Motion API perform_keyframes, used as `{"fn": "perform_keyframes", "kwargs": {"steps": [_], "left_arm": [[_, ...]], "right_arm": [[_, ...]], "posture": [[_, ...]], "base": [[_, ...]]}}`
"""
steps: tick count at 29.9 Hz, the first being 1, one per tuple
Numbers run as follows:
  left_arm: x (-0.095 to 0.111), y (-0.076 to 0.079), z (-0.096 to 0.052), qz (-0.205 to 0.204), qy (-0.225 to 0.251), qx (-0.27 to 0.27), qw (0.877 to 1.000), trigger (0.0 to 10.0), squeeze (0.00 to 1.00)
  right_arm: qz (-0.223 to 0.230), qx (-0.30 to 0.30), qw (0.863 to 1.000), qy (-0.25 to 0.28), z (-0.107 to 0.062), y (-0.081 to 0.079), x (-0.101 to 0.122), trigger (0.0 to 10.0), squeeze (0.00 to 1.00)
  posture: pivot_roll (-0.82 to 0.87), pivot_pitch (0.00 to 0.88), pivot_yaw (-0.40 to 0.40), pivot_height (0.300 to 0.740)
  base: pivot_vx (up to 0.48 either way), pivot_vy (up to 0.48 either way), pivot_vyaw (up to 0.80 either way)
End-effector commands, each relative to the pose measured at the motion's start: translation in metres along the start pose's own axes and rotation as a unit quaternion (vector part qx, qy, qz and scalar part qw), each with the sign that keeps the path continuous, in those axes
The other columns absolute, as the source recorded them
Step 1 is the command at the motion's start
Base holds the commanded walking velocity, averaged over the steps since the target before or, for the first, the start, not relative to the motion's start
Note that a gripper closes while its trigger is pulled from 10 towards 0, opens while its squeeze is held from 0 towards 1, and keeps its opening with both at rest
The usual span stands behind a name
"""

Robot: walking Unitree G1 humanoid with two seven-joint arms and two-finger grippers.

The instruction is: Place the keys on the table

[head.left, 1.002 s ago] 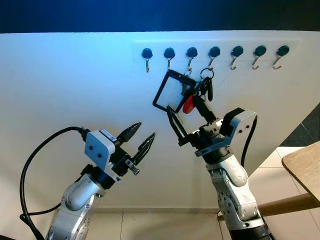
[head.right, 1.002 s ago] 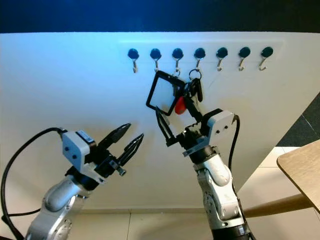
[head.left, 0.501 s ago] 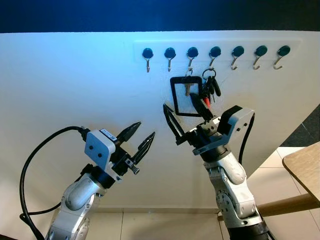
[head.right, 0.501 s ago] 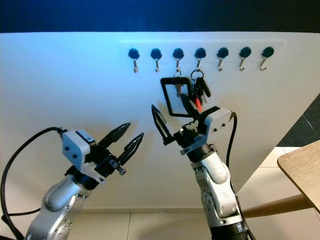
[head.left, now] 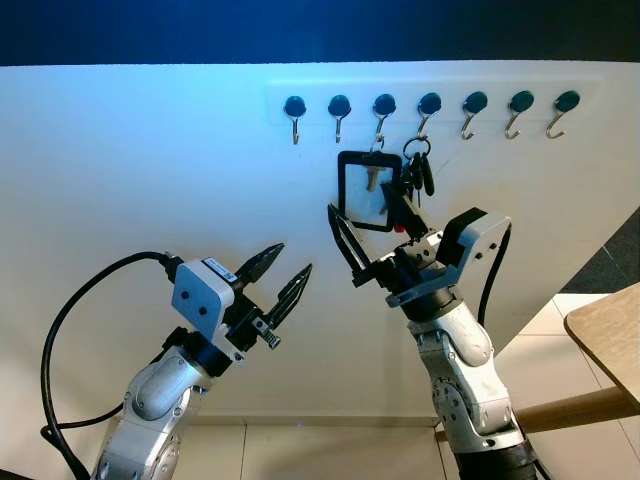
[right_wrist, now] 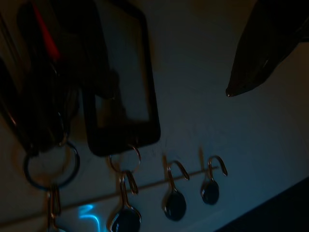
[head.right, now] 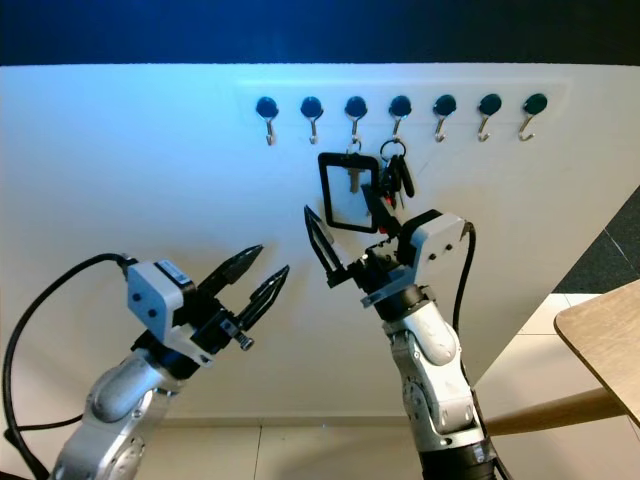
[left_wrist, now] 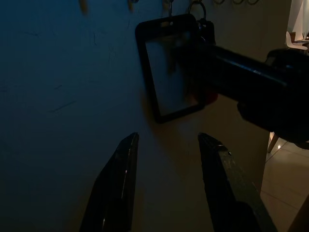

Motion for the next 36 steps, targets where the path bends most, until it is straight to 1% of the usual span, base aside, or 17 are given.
{"fn": "perform_keyframes", "kwargs": {"steps": [1, 5, 12, 13, 14, 15, 16, 18, 19, 21, 22, 23, 25, 26, 31, 36], "left_arm": [[0.003, 0.005, 0.002, 0.002, 0.009, -0.009, 1.0, 10.0, 0.0], [0.004, 0.006, 0.002, 0.001, 0.011, -0.011, 1.0, 10.0, 0.0], [0.004, 0.007, 0.003, 0.001, 0.01, -0.014, 1.0, 10.0, 0.0], [0.004, 0.007, 0.003, 0.001, 0.01, -0.015, 1.0, 10.0, 0.0], [0.004, 0.007, 0.003, 0.001, 0.01, -0.015, 1.0, 10.0, 0.0], [0.004, 0.007, 0.003, 0.001, 0.01, -0.016, 1.0, 10.0, 0.0], [0.004, 0.007, 0.003, 0.001, 0.01, -0.016, 1.0, 10.0, 0.0], [0.004, 0.007, 0.003, 0.001, 0.01, -0.016, 1.0, 10.0, 0.0], [0.004, 0.007, 0.004, 0.001, 0.009, -0.017, 1.0, 10.0, 0.0], [0.004, 0.008, 0.004, 0.002, 0.008, -0.018, 1.0, 10.0, 0.0], [0.004, 0.007, 0.004, 0.003, 0.007, -0.017, 1.0, 10.0, 0.0], [0.003, 0.007, 0.004, 0.004, 0.007, -0.017, 1.0, 10.0, 0.0], [0.003, 0.007, 0.004, 0.004, 0.007, -0.017, 1.0, 10.0, 0.0], [0.003, 0.007, 0.004, 0.005, 0.006, -0.017, 1.0, 10.0, 0.0], [0.003, 0.006, 0.004, 0.006, 0.006, -0.016, 1.0, 10.0, 0.0], [0.001, 0.007, 0.003, 0.006, 0.0, -0.016, 1.0, 10.0, 0.0]], "right_arm": [[-0.011, -0.004, 1.0, 0.016, -0.001, 0.002, 0.008, 10.0, 0.0], [-0.026, -0.027, 0.999, 0.035, 0.0, 0.009, 0.018, 10.0, 0.0], [-0.041, -0.041, 0.997, 0.044, 0.0, 0.015, 0.023, 10.0, 0.0], [-0.049, -0.051, 0.996, 0.054, -0.001, 0.018, 0.028, 10.0, 0.0], [-0.049, -0.051, 0.996, 0.054, -0.001, 0.018, 0.028, 10.0, 0.0], [-0.051, -0.059, 0.995, 0.058, -0.002, 0.02, 0.03, 4.9, 0.0], [-0.052, -0.064, 0.995, 0.059, -0.003, 0.022, 0.031, 2.0, 0.0], [-0.051, -0.066, 0.995, 0.059, -0.003, 0.023, 0.031, 2.0, 0.0], [-0.05, -0.067, 0.995, 0.057, -0.004, 0.024, 0.03, 0.0, 0.0], [-0.047, -0.063, 0.996, 0.053, -0.004, 0.023, 0.028, 0.0, 0.0], [-0.046, -0.058, 0.996, 0.05, -0.004, 0.021, 0.027, 5.3, 0.0], [-0.044, -0.054, 0.996, 0.047, -0.003, 0.02, 0.026, 7.5, 0.0], [-0.044, -0.052, 0.997, 0.045, -0.003, 0.019, 0.025, 7.5, 0.0], [-0.041, -0.049, 0.997, 0.043, -0.003, 0.017, 0.024, 10.0, 0.0], [-0.036, -0.043, 0.998, 0.033, -0.002, 0.014, 0.02, 10.0, 0.0], [-0.042, -0.06, 0.997, 0.032, -0.003, 0.02, 0.018, 10.0, 0.0]], "posture": [[0.04, 0.107, 0.007, 0.74], [0.04, 0.106, 0.013, 0.74], [0.04, 0.107, 0.017, 0.74], [0.04, 0.106, 0.017, 0.74], [0.04, 0.106, 0.017, 0.74], [0.04, 0.106, 0.017, 0.74], [0.04, 0.107, 0.018, 0.74], [0.04, 0.108, 0.019, 0.74], [0.04, 0.109, 0.02, 0.74], [0.04, 0.109, 0.02, 0.74], [0.04, 0.109, 0.021, 0.74], [0.04, 0.109, 0.021, 0.74], [0.04, 0.109, 0.021, 0.74], [0.04, 0.11, 0.02, 0.74], [0.04, 0.112, 0.02, 0.74], [0.04, 0.113, 0.02, 0.74]], "base": [[0.0, 0.0, 0.0], [0.0, 0.0, 0.0], [0.0, 0.0, 0.0], [0.0, 0.0, 0.0], [0.0, 0.0, 0.0], [0.0, 0.0, 0.0], [0.0, 0.0, 0.0], [0.0, 0.0, 0.0], [0.0, 0.0, 0.0], [0.0, 0.0, 0.0], [0.0, 0.0, 0.0], [0.0, 0.0, 0.0], [0.0, 0.0, 0.0], [0.0, 0.0, 0.0], [0.0, 0.0, 0.0], [0.0, 0.0, 0.0]]}}
Point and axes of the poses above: a point about 5 cm out from each wrist's last joint towards the gripper, its own z axis pointing out of the wrist towards the gripper, its own x axis along the axis of the wrist's last joint, y = z × x, the point moved 3 cm from there along z, pointing out of the wrist towards the gripper, and after that the axes turned 9 degrees about -z, right-handed, at the moved point
